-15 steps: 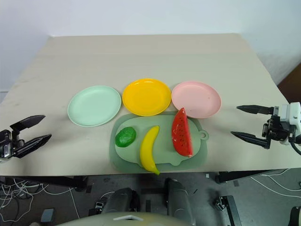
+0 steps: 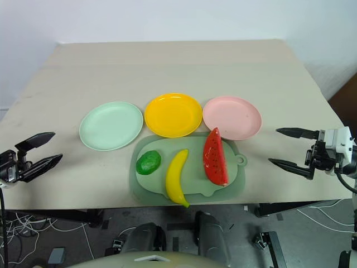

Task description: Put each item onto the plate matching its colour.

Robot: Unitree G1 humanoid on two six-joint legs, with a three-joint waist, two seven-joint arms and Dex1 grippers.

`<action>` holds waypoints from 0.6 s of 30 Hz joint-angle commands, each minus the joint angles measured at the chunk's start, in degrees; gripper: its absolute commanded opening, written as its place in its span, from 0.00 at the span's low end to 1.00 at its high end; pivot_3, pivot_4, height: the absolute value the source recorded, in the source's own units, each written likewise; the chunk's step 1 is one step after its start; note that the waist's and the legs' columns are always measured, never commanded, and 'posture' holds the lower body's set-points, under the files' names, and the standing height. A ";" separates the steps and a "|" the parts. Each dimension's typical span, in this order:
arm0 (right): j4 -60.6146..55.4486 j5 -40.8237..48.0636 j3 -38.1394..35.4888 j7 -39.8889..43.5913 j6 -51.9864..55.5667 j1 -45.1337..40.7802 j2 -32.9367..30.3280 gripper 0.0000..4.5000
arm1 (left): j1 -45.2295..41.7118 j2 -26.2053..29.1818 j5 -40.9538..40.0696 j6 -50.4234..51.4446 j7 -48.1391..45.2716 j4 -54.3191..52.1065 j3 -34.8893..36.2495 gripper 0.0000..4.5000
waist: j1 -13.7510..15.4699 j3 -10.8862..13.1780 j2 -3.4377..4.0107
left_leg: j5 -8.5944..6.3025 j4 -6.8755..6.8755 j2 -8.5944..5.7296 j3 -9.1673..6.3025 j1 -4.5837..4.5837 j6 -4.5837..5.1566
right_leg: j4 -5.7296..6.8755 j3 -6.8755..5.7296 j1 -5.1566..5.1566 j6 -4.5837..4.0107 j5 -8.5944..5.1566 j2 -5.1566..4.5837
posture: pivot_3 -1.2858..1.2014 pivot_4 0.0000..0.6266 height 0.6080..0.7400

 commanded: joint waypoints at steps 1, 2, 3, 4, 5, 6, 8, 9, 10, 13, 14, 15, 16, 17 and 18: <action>-1.97 0.60 -2.41 -0.44 0.42 0.37 -0.39 1.00 | -1.03 1.19 0.05 -1.10 -0.59 0.61 1.00 0.99 | 0.03 0.00 0.00 | 0.00 0.01 0.00 0.00 0.00 0.00 | 0.00 0.00 0.01 0.00 0.00 0.00 | 0.52 0.24 0.97; -2.04 0.62 -2.42 -0.41 0.53 0.41 -0.51 1.00 | -1.45 1.02 0.07 -1.44 -0.57 0.97 1.01 0.99 | 0.02 0.00 0.00 | 0.00 0.01 0.00 0.00 0.00 0.00 | 0.00 0.00 0.01 0.00 0.00 0.00 | 0.52 0.24 0.97; -2.09 0.59 -2.43 -0.39 0.59 0.42 -0.59 1.00 | -1.77 0.97 0.17 -1.72 -0.76 1.27 0.90 0.99 | 0.02 0.00 0.00 | 0.00 0.02 0.00 0.00 0.00 0.00 | 0.00 0.00 0.01 0.00 0.00 0.00 | 0.52 0.24 0.97; -2.08 0.53 -2.30 -0.16 0.65 0.27 -0.76 1.00 | -2.10 0.98 0.29 -1.90 -0.99 1.53 0.66 0.99 | 0.00 0.00 0.00 | 0.00 0.02 0.00 0.00 0.00 0.00 | 0.00 0.00 0.01 0.00 0.00 0.00 | 0.52 0.24 0.97; -2.13 0.51 -2.21 0.00 0.76 0.07 -0.89 1.00 | -2.32 0.99 0.37 -2.00 -1.21 1.71 0.44 0.99 | 0.00 0.00 0.00 | 0.00 0.02 0.00 -0.01 0.00 0.00 | 0.00 0.00 0.01 0.00 0.00 0.00 | 0.52 0.24 0.97; -2.29 0.50 -2.12 -0.01 1.04 -0.16 -1.04 1.00 | -2.54 1.01 0.46 -2.03 -1.36 1.93 0.27 0.99 | -0.01 0.00 0.00 | 0.00 0.02 -0.01 0.00 0.00 0.00 | 0.00 0.00 0.01 0.00 0.00 0.00 | 0.52 0.24 0.97; -2.65 0.64 -1.95 0.39 1.54 -0.59 -1.35 1.00 | -3.09 0.93 0.72 -2.10 -1.50 2.36 0.03 0.99 | -0.02 0.00 0.00 | 0.00 0.02 -0.01 0.00 0.00 0.00 | 0.00 0.00 0.01 0.00 0.00 0.00 | 0.52 0.24 0.97; -3.04 0.69 -1.99 0.38 1.77 -0.56 -1.42 1.00 | -3.33 0.85 0.89 -2.24 -1.64 2.65 -0.10 0.99 | -0.03 0.00 0.00 | 0.00 0.02 -0.01 0.01 0.01 0.00 | 0.00 0.00 0.01 0.00 0.00 0.00 | 0.52 0.24 0.97; -3.36 0.74 -2.04 0.46 2.03 -0.55 -1.51 1.00 | -3.51 0.84 0.99 -2.23 -1.80 2.78 -0.27 0.99 | -0.03 0.00 0.00 | 0.00 0.02 -0.01 0.01 0.01 0.00 | 0.01 0.00 0.01 0.00 0.00 0.01 | 0.52 0.24 0.97; -4.40 0.86 -2.30 0.50 2.63 -0.10 -1.50 1.00 | -3.37 0.70 1.13 -2.24 -2.46 2.64 -0.85 0.99 | -0.02 0.00 0.00 | 0.00 0.02 -0.01 0.02 0.00 0.00 | 0.01 0.00 0.01 0.01 0.01 0.01 | 0.52 0.24 0.97; -4.95 0.99 -2.39 0.54 2.94 0.20 -1.46 1.00 | -2.94 0.63 1.20 -2.30 -3.01 2.18 -1.21 0.99 | -0.02 0.00 0.00 | 0.00 0.02 0.00 0.01 0.00 0.00 | 0.01 0.00 0.01 0.01 0.01 0.00 | 0.52 0.24 0.97; -5.37 1.07 -2.39 0.72 3.05 0.46 -1.36 1.00 | -2.13 0.73 1.28 -1.80 -3.71 1.36 -1.82 0.99 | -0.02 0.00 0.00 | 0.00 0.02 0.00 0.01 0.00 0.00 | 0.01 0.00 0.01 0.01 0.01 0.00 | 0.52 0.24 0.97; -5.75 1.04 -2.25 0.89 3.05 0.67 -1.16 1.00 | -1.24 0.74 1.49 -1.79 -4.80 0.54 -2.51 0.99 | -0.02 0.00 0.00 | 0.00 0.02 0.00 0.01 0.01 0.00 | 0.01 0.00 0.01 0.01 0.01 0.00 | 0.52 0.24 0.97; -6.10 1.00 -2.07 0.95 3.02 0.73 -0.90 1.00 | -0.57 0.76 1.71 -1.87 -5.66 -0.10 -3.07 0.99 | -0.02 0.00 0.00 | 0.00 0.02 0.00 0.01 0.00 0.00 | 0.01 0.00 0.01 0.01 0.01 0.00 | 0.52 0.24 0.97; -6.47 0.87 -1.75 0.75 3.06 0.54 -0.59 1.00 | -0.13 0.93 1.90 -1.72 -6.42 -0.48 -3.63 0.99 | -0.02 0.00 0.00 | 0.00 0.02 0.00 0.01 0.00 0.00 | 0.01 0.00 0.01 0.01 0.01 0.00 | 0.52 0.24 0.97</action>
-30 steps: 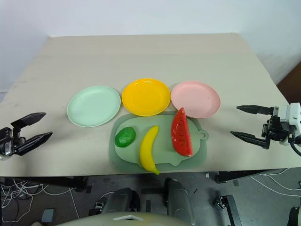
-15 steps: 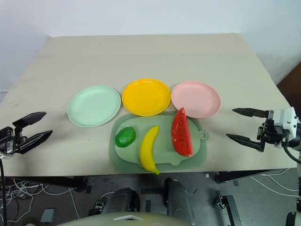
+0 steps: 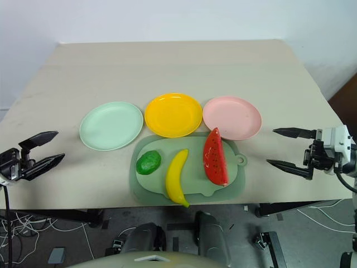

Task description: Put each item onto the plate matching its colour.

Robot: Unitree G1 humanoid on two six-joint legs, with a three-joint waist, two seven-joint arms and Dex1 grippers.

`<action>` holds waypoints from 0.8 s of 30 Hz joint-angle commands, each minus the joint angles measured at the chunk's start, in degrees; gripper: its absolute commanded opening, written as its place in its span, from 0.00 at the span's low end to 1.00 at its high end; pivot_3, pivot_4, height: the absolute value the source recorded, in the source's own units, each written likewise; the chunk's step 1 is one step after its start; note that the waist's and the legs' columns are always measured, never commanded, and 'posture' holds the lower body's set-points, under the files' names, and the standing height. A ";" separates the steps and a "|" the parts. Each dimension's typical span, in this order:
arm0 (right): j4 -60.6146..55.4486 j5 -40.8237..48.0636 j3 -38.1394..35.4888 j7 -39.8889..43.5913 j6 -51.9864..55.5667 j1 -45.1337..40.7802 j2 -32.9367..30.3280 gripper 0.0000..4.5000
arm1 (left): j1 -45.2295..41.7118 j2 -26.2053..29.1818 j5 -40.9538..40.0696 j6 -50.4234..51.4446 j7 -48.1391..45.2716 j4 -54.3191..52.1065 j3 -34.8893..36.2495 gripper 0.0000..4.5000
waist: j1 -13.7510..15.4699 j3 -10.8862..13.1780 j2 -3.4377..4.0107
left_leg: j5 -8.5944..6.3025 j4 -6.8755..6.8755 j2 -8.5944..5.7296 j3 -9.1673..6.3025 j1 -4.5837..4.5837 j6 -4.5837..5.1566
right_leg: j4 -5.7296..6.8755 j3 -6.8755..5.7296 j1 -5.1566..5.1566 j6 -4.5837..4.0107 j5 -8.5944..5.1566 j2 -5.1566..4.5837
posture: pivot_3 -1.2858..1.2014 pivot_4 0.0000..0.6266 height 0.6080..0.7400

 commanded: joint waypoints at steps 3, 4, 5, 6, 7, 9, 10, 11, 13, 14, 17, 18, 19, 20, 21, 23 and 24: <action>-3.37 0.73 -1.14 -0.77 0.84 -0.62 0.19 1.00 | 2.23 1.11 0.44 -0.59 -3.50 -3.53 -2.65 0.99 | 0.03 0.00 0.00 | 0.00 0.02 0.00 0.00 0.00 0.00 | 0.00 0.00 0.00 -0.01 -0.01 0.00 | 0.52 0.24 0.97; -3.97 0.83 -1.03 -0.97 1.40 -0.62 0.19 1.00 | 2.59 1.06 0.30 -0.65 -3.58 -4.10 -3.06 0.99 | 0.04 0.00 0.00 | 0.00 0.03 0.00 -0.02 0.00 0.00 | 0.00 0.00 0.00 -0.02 -0.01 0.00 | 0.52 0.24 0.97; -4.57 0.81 -0.85 -1.17 2.05 -0.60 0.11 1.00 | 2.78 0.88 0.23 -0.83 -3.59 -4.60 -3.33 0.99 | 0.06 0.00 0.00 | 0.00 0.03 0.01 -0.04 0.00 0.00 | 0.01 0.01 0.00 -0.02 -0.01 -0.01 | 0.52 0.24 0.97; -5.11 0.78 -0.62 -1.20 2.70 -0.59 -0.01 1.00 | 2.86 0.67 0.22 -1.07 -3.59 -5.02 -3.51 0.99 | 0.08 0.00 0.00 | 0.00 0.03 0.00 -0.06 0.00 0.00 | 0.01 0.01 0.00 -0.01 -0.01 -0.01 | 0.52 0.24 0.97; -5.83 0.65 -0.28 -1.49 3.47 -0.63 -0.09 1.00 | 2.91 0.51 0.45 -1.48 -3.59 -5.33 -3.75 0.99 | 0.06 0.00 0.00 | 0.00 0.03 0.00 -0.07 -0.01 0.00 | 0.00 0.00 0.00 -0.02 -0.01 -0.01 | 0.52 0.24 0.97; -7.67 0.13 0.59 -2.90 6.08 -0.75 -0.55 1.00 | 2.94 0.08 0.99 -2.71 -3.59 -5.66 -4.06 0.99 | 0.04 0.00 0.00 | 0.00 0.03 0.00 -0.09 -0.01 0.00 | 0.00 0.01 0.00 -0.02 -0.01 -0.01 | 0.52 0.24 0.97; -8.87 -0.15 1.09 -4.04 8.15 -0.81 -0.99 1.00 | 2.97 -0.24 1.16 -3.15 -3.38 -5.81 -4.03 0.99 | 0.04 0.00 0.00 | 0.00 0.03 0.00 -0.09 0.00 0.00 | 0.00 0.01 0.00 -0.02 -0.01 -0.01 | 0.52 0.24 0.97; -10.57 -0.42 1.58 -5.71 10.51 -1.06 -1.46 1.00 | 2.98 -0.61 1.48 -3.64 -2.91 -5.83 -4.09 0.99 | 0.03 0.00 0.00 | 0.00 0.03 0.01 -0.09 0.00 0.00 | 0.01 0.01 0.00 -0.02 -0.01 -0.01 | 0.52 0.24 0.97; -14.62 -0.59 3.10 -9.73 17.68 -1.97 -3.14 1.00 | 3.37 -1.23 1.95 -4.41 -2.47 -6.05 -4.35 0.99 | 0.03 -0.01 0.02 | 0.00 0.03 0.01 -0.09 -0.01 0.00 | 0.01 0.01 -0.01 -0.02 -0.01 -0.01 | 0.52 0.24 0.97; -17.33 0.52 3.69 -11.52 21.99 -2.67 -3.94 1.00 | 3.51 -1.65 2.28 -4.89 -2.26 -6.02 -4.52 0.99 | -0.03 0.00 0.03 | 0.00 0.03 0.01 -0.09 -0.01 0.00 | 0.01 0.01 -0.02 -0.02 -0.01 -0.01 | 0.52 0.24 0.97; -24.02 3.75 5.17 -16.08 33.81 -4.60 -5.78 1.00 | 4.00 -2.50 2.63 -5.54 -1.49 -6.47 -4.97 0.99 | -0.04 -0.01 0.01 | 0.00 0.03 0.07 -0.09 -0.05 0.00 | 0.03 0.03 -0.09 -0.02 -0.01 -0.02 | 0.52 0.24 0.97; -25.49 4.06 5.75 -17.22 36.93 -5.10 -6.43 1.00 | 4.14 -2.70 2.60 -5.60 -1.19 -6.71 -5.07 0.99 | 0.01 -0.01 0.00 | 0.00 0.03 0.09 -0.11 -0.06 0.00 | 0.03 0.03 -0.09 -0.02 -0.01 0.00 | 0.52 0.24 0.97; -27.90 4.94 8.85 -18.75 45.00 -7.60 -8.74 1.00 | 3.97 -3.23 2.65 -5.84 -0.61 -6.86 -5.25 0.99 | 0.01 -0.01 0.01 | 0.00 0.03 0.09 -0.12 -0.07 0.00 | 0.02 0.02 -0.10 -0.02 -0.01 0.01 | 0.52 0.24 0.97; -29.73 5.83 11.34 -20.43 51.74 -9.95 -10.27 1.00 | 3.95 -3.70 2.68 -5.99 -0.01 -7.15 -5.36 0.99 | -0.01 0.00 0.03 | -0.01 0.04 0.11 -0.11 -0.06 0.00 | 0.02 0.02 -0.10 -0.03 -0.01 -0.02 | 0.52 0.24 0.97; -31.02 6.43 13.37 -22.26 57.11 -12.11 -11.07 1.00 | 3.98 -4.11 2.68 -6.09 0.51 -7.45 -5.44 0.99 | 0.01 -0.01 0.01 | -0.01 0.04 0.12 -0.10 -0.09 0.01 | 0.02 0.04 -0.14 -0.05 -0.02 -0.06 | 0.52 0.24 0.97; -33.27 8.32 14.76 -26.17 64.00 -15.35 -10.31 1.00 | 4.30 -4.71 2.56 -6.04 1.22 -8.20 -5.59 0.99 | 0.05 -0.01 0.00 | -0.01 0.05 0.13 -0.14 -0.12 0.02 | 0.00 0.03 -0.14 -0.06 -0.02 -0.07 | 0.52 0.24 0.97; -34.28 8.65 15.41 -28.24 67.03 -16.73 -9.88 1.00 | 4.51 -4.97 2.63 -6.16 1.43 -8.45 -5.69 0.99 | 0.08 -0.01 0.00 | -0.02 0.06 0.13 -0.15 -0.14 0.02 | -0.01 0.02 -0.15 -0.06 -0.02 -0.07 | 0.52 0.24 0.97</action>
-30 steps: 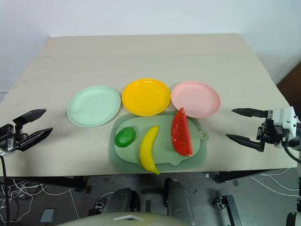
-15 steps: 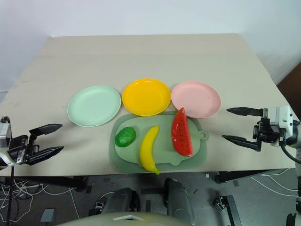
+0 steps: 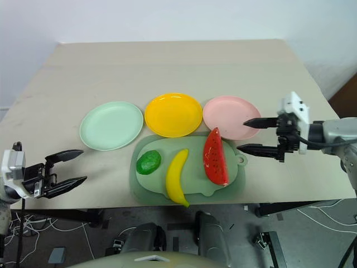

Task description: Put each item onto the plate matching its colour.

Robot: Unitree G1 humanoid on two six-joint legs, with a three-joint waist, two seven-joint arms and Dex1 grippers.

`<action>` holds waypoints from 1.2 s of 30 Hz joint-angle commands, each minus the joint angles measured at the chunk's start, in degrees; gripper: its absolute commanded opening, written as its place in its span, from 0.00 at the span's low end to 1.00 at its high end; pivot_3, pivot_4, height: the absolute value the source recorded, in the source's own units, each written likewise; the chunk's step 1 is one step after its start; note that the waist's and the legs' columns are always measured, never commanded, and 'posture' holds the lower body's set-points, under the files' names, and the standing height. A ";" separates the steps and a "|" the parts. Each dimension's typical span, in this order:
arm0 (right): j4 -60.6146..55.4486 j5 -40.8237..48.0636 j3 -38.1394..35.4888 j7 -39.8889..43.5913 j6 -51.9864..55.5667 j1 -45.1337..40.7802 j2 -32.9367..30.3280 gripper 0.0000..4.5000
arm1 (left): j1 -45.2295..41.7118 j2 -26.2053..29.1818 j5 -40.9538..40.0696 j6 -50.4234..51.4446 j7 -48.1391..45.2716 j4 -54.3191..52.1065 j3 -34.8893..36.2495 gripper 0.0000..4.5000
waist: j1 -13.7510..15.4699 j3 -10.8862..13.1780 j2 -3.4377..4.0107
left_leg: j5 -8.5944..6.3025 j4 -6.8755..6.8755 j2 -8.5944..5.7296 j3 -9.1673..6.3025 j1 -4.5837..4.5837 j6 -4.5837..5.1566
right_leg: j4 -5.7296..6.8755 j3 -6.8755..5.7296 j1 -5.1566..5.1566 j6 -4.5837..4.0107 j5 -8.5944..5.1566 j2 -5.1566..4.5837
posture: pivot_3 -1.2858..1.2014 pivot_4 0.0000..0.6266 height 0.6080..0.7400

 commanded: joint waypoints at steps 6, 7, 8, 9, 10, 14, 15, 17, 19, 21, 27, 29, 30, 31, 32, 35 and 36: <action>-6.72 5.97 1.93 -17.88 26.03 -8.75 7.00 1.00 | 1.65 -2.09 -0.30 -1.82 2.78 -3.84 -0.23 0.99 | -0.03 -0.01 -0.02 | -0.01 0.08 -0.02 -0.01 -0.33 0.02 | 0.00 -0.02 -0.22 0.02 0.01 0.01 | 0.52 0.24 0.97; -7.31 5.89 2.00 -19.62 27.62 -8.97 7.97 1.00 | 2.00 -2.38 -0.36 -1.79 3.09 -4.27 -0.32 0.99 | -0.05 -0.02 -0.02 | -0.01 0.13 -0.02 -0.02 -0.44 0.02 | 0.01 -0.02 -0.32 0.02 0.02 0.02 | 0.52 0.24 0.97; -7.88 6.11 1.84 -20.88 29.01 -9.08 8.79 1.00 | 2.28 -2.60 -0.40 -1.76 3.38 -4.62 -0.40 0.99 | -0.04 -0.02 -0.03 | -0.01 0.20 -0.03 -0.02 -0.64 0.02 | 0.04 -0.02 -0.48 0.02 0.03 0.02 | 0.52 0.24 0.97; -8.17 6.59 1.61 -22.11 31.08 -9.44 9.69 1.00 | 2.50 -2.81 -0.41 -1.80 3.64 -4.90 -0.49 0.99 | -0.03 -0.02 -0.03 | 0.00 0.22 -0.04 -0.02 -0.73 0.02 | 0.04 -0.02 -0.55 0.02 0.05 0.02 | 0.52 0.24 0.97; -8.03 7.02 1.24 -23.58 34.03 -10.08 10.88 1.00 | 2.69 -3.04 -0.48 -1.90 3.89 -5.17 -0.51 0.99 | -0.01 -0.02 -0.03 | 0.00 0.22 -0.08 -0.02 -0.74 0.02 | 0.03 -0.04 -0.55 0.05 0.06 0.02 | 0.52 0.24 0.97; -6.85 6.42 0.96 -30.56 43.75 -12.28 17.25 1.00 | 3.19 -3.90 -0.52 -1.96 5.49 -6.33 -0.88 0.99 | -0.09 -0.06 -0.08 | 0.00 0.24 -0.14 -0.06 -0.75 0.02 | 0.03 -0.05 -0.55 0.12 0.11 0.02 | 0.52 0.24 0.97; -7.25 6.70 1.39 -32.08 44.32 -11.94 18.25 1.00 | 3.33 -4.07 -0.52 -1.87 5.87 -6.70 -1.00 0.99 | -0.09 -0.06 -0.09 | 0.00 0.24 -0.14 -0.09 -0.74 0.02 | 0.04 -0.06 -0.53 0.12 0.11 0.03 | 0.52 0.24 0.97; -7.94 7.48 2.16 -34.62 44.51 -11.12 19.36 1.00 | 3.47 -4.27 -0.55 -1.79 6.31 -7.17 -1.14 0.99 | -0.04 -0.06 -0.08 | 0.00 0.24 -0.14 -0.10 -0.76 0.02 | 0.04 -0.06 -0.54 0.14 0.12 0.04 | 0.52 0.24 0.97; -9.34 8.83 3.50 -37.14 44.51 -9.83 19.96 1.00 | 3.65 -4.38 -0.69 -1.69 6.72 -7.55 -1.16 0.99 | -0.02 -0.06 -0.09 | -0.01 0.24 -0.16 -0.12 -0.78 0.03 | 0.02 -0.07 -0.54 0.16 0.13 0.03 | 0.52 0.24 0.97; -10.93 9.92 4.63 -39.61 44.51 -8.59 20.62 1.00 | 3.74 -4.40 -0.77 -1.67 7.00 -7.70 -1.17 0.99 | -0.09 -0.07 -0.10 | -0.02 0.24 -0.17 -0.12 -0.78 0.05 | 0.01 -0.08 -0.52 0.17 0.14 0.03 | 0.52 0.24 0.97; -16.97 7.87 10.71 -44.28 44.51 -5.69 20.17 1.00 | 3.92 -4.94 -0.74 -2.19 8.02 -7.87 -1.10 0.99 | -0.17 -0.15 -0.23 | -0.02 0.24 -0.18 -0.13 -0.72 0.05 | 0.02 -0.08 -0.48 0.17 0.13 0.06 | 0.52 0.24 0.97; -18.10 6.62 12.31 -44.66 44.51 -5.42 19.85 1.00 | 3.86 -5.12 -0.68 -2.32 8.15 -7.82 -1.11 0.99 | -0.18 -0.22 -0.34 | -0.02 0.23 -0.17 -0.15 -0.72 0.05 | 0.02 -0.08 -0.48 0.15 0.12 0.08 | 0.52 0.24 0.97; -18.09 6.05 12.67 -44.80 44.51 -5.27 20.06 1.00 | 3.78 -5.14 -0.65 -2.39 8.22 -7.73 -1.14 0.99 | -0.18 -0.28 -0.43 | -0.02 0.23 -0.16 -0.17 -0.71 0.05 | 0.02 -0.09 -0.47 0.15 0.12 0.08 | 0.52 0.24 0.97; -18.03 5.47 13.09 -44.88 44.39 -5.19 20.20 1.00 | 3.66 -5.13 -0.64 -2.44 8.31 -7.65 -1.16 0.99 | -0.18 -0.32 -0.51 | -0.02 0.23 -0.16 -0.17 -0.71 0.05 | 0.01 -0.09 -0.46 0.15 0.12 0.08 | 0.52 0.24 0.97; -17.95 4.76 13.69 -44.86 44.04 -5.09 20.18 1.00 | 3.52 -5.15 -0.63 -2.54 8.43 -7.55 -1.19 0.99 | -0.17 -0.36 -0.57 | -0.02 0.23 -0.16 -0.18 -0.71 0.05 | 0.01 -0.10 -0.45 0.14 0.11 0.08 | 0.52 0.24 0.97; -17.80 3.12 15.41 -44.45 42.74 -5.09 19.76 1.00 | 3.29 -5.06 -0.70 -2.68 8.67 -7.36 -1.25 0.99 | -0.18 -0.53 -0.84 | -0.02 0.24 -0.16 -0.19 -0.65 0.05 | 0.01 -0.10 -0.39 0.02 0.04 0.07 | 0.52 0.24 0.97; -17.68 2.71 15.77 -44.24 42.33 -5.09 19.75 0.96 | 3.24 -5.02 -0.73 -2.62 8.78 -7.43 -1.27 1.00 | -0.20 -0.56 -0.90 | -0.02 0.23 -0.15 -0.20 -0.64 0.05 | 0.00 -0.11 -0.37 0.01 0.04 0.07 | 0.52 0.24 0.97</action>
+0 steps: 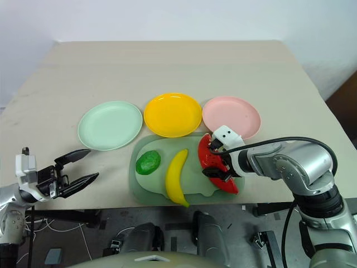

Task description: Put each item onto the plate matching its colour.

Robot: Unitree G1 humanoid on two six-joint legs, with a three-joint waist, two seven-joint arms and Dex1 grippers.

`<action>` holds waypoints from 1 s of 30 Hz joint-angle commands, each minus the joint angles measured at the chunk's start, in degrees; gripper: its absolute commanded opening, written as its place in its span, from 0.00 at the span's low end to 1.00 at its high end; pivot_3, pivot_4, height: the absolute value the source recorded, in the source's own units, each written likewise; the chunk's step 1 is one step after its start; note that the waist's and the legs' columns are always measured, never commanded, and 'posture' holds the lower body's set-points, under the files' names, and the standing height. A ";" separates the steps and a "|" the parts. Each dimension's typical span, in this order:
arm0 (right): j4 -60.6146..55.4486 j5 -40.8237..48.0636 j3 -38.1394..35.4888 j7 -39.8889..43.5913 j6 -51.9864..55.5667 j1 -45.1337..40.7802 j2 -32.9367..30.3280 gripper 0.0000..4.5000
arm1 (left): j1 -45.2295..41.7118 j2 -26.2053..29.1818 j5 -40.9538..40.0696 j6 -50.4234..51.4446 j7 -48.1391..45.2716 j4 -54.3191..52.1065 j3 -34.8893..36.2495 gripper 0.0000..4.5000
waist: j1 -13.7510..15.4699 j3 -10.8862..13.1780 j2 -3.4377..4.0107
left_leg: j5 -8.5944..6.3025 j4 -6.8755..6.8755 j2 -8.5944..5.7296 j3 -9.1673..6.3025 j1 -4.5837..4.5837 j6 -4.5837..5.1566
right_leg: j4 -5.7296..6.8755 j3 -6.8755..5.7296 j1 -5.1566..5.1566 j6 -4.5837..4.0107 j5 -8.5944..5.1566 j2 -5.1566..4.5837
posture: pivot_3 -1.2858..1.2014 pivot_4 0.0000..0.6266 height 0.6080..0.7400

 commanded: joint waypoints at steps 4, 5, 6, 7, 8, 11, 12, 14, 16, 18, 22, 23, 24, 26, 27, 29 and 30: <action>0.62 -3.13 4.51 1.42 -2.36 0.53 -1.08 0.74 | -0.37 -0.27 -0.60 -0.77 0.91 -1.71 0.13 1.00 | -0.04 -0.09 -0.14 | 0.00 0.00 0.01 0.00 0.04 0.00 | 0.00 0.00 0.02 -0.01 -0.01 0.00 | 0.52 0.24 0.97; 0.67 -3.26 4.62 1.83 -2.55 0.33 -1.21 0.72 | -0.37 -0.42 -0.62 -0.72 1.17 -1.89 0.02 1.00 | -0.06 -0.10 -0.16 | 0.00 0.00 0.01 0.00 0.05 0.00 | 0.00 0.00 0.03 -0.01 -0.01 0.01 | 0.52 0.24 0.97; 0.84 -3.35 4.60 2.38 -2.74 -0.04 -1.45 0.72 | -0.35 -0.55 -0.62 -0.69 1.39 -2.05 -0.09 1.00 | -0.06 -0.10 -0.16 | 0.00 0.00 0.02 0.00 0.05 0.00 | 0.00 0.00 0.03 -0.01 -0.01 0.02 | 0.52 0.24 0.97; 1.09 -3.28 4.29 3.02 -2.84 -0.43 -1.56 0.72 | -0.27 -0.64 -0.64 -0.66 1.57 -2.24 -0.17 1.00 | -0.06 -0.10 -0.16 | 0.00 0.00 0.02 0.00 0.05 0.00 | 0.00 0.00 0.03 -0.01 -0.01 0.01 | 0.52 0.24 0.97; 1.67 -2.84 3.60 4.04 -2.60 -1.35 -1.62 0.72 | -0.24 -0.74 -0.66 -0.58 1.76 -2.34 -0.24 1.00 | -0.04 -0.10 -0.16 | 0.00 0.00 0.02 0.00 0.05 0.00 | 0.00 0.00 0.03 -0.01 -0.01 0.01 | 0.52 0.24 0.97; 4.69 0.16 -0.37 7.98 -0.55 -5.53 -0.28 0.72 | -0.30 -0.87 -0.62 -0.46 2.02 -2.37 -0.35 1.00 | -0.04 -0.06 -0.11 | 0.00 0.00 0.02 0.01 -0.01 0.00 | 0.00 0.00 -0.02 -0.01 0.00 0.01 | 0.52 0.24 0.97; 6.81 0.54 -2.17 8.49 0.20 -7.52 0.80 0.72 | -0.41 -0.88 -0.60 -0.45 2.09 -2.26 -0.40 1.00 | -0.06 -0.04 -0.07 | 0.00 0.00 0.01 0.00 -0.05 0.00 | 0.00 0.01 -0.05 -0.01 0.00 0.01 | 0.52 0.24 0.97; 12.48 -0.04 -4.62 9.09 0.06 -11.97 1.95 0.72 | -0.59 -0.89 -0.60 -0.48 2.22 -2.07 -0.47 1.00 | -0.08 0.01 0.01 | 0.00 0.00 0.01 0.01 -0.07 0.00 | 0.01 0.01 -0.09 0.00 0.00 0.01 | 0.52 0.24 0.97; 18.91 -1.78 -5.75 9.47 -1.90 -16.03 2.23 0.72 | -0.72 -0.92 -0.58 -0.56 2.27 -1.85 -0.54 1.00 | -0.03 0.03 0.05 | 0.00 0.00 0.00 0.02 -0.10 0.00 | 0.01 0.01 -0.11 0.00 0.01 0.00 | 0.52 0.24 0.97; 25.34 -5.25 -4.28 8.91 -4.94 -18.97 1.55 0.72 | -0.78 -0.95 -0.56 -0.62 2.30 -1.73 -0.61 1.00 | 0.10 0.03 0.05 | 0.00 0.00 -0.01 0.02 -0.11 0.01 | 0.00 -0.01 -0.11 0.00 0.01 0.00 | 0.52 0.24 0.97; 36.86 -12.12 -1.22 8.44 -11.75 -23.00 1.27 0.72 | -0.97 -1.17 -0.39 -0.93 2.66 -1.78 -0.81 1.00 | 0.10 0.04 0.05 | -0.02 -0.01 -0.07 0.15 -0.16 0.05 | -0.01 -0.04 -0.11 0.01 0.01 -0.05 | 0.52 0.24 0.97; 39.09 -13.46 -0.79 8.66 -13.42 -23.67 1.45 0.72 | -1.02 -1.25 -0.39 -0.97 2.78 -1.82 -0.86 1.00 | 0.00 0.04 0.06 | -0.03 -0.01 -0.08 0.19 -0.17 0.06 | -0.02 -0.03 -0.12 0.02 0.02 -0.05 | 0.52 0.24 0.97; 41.40 -15.40 0.26 8.88 -15.86 -24.23 1.44 0.72 | -0.98 -1.36 -0.39 -1.01 2.88 -1.92 -0.91 1.00 | -0.02 0.05 0.08 | -0.04 -0.01 -0.08 0.23 -0.17 0.07 | -0.01 -0.03 -0.12 0.11 0.07 -0.05 | 0.52 0.24 0.97; 45.48 -19.21 2.95 9.40 -20.16 -24.98 1.31 0.72 | -0.90 -1.53 -0.39 -1.08 3.03 -2.06 -1.00 1.00 | -0.12 0.08 0.12 | -0.04 -0.01 -0.08 0.25 -0.17 0.07 | -0.01 -0.02 -0.14 0.17 0.10 -0.05 | 0.52 0.24 0.97; 47.35 -20.98 4.18 9.67 -22.06 -25.29 1.29 0.72 | -0.87 -1.56 -0.42 -1.07 3.07 -2.12 -1.00 1.00 | -0.23 0.08 0.12 | -0.04 -0.01 -0.08 0.25 -0.17 0.07 | -0.01 -0.02 -0.14 0.17 0.10 -0.05 | 0.52 0.24 0.97; 51.23 -23.18 4.70 10.13 -24.45 -26.27 1.98 0.72 | -0.86 -1.59 -0.53 -1.06 3.08 -2.10 -0.91 1.00 | -0.28 0.08 0.12 | -0.03 -0.01 -0.07 0.26 -0.15 0.06 | 0.00 -0.02 -0.14 0.17 0.10 -0.03 | 0.52 0.24 0.97; 52.92 -23.93 4.55 10.46 -25.42 -26.74 2.40 0.72 | -0.84 -1.60 -0.58 -1.12 3.08 -2.09 -0.86 1.00 | -0.25 0.08 0.13 | -0.03 -0.01 -0.06 0.25 -0.14 0.06 | 0.01 -0.02 -0.14 0.17 0.11 -0.02 | 0.52 0.24 0.97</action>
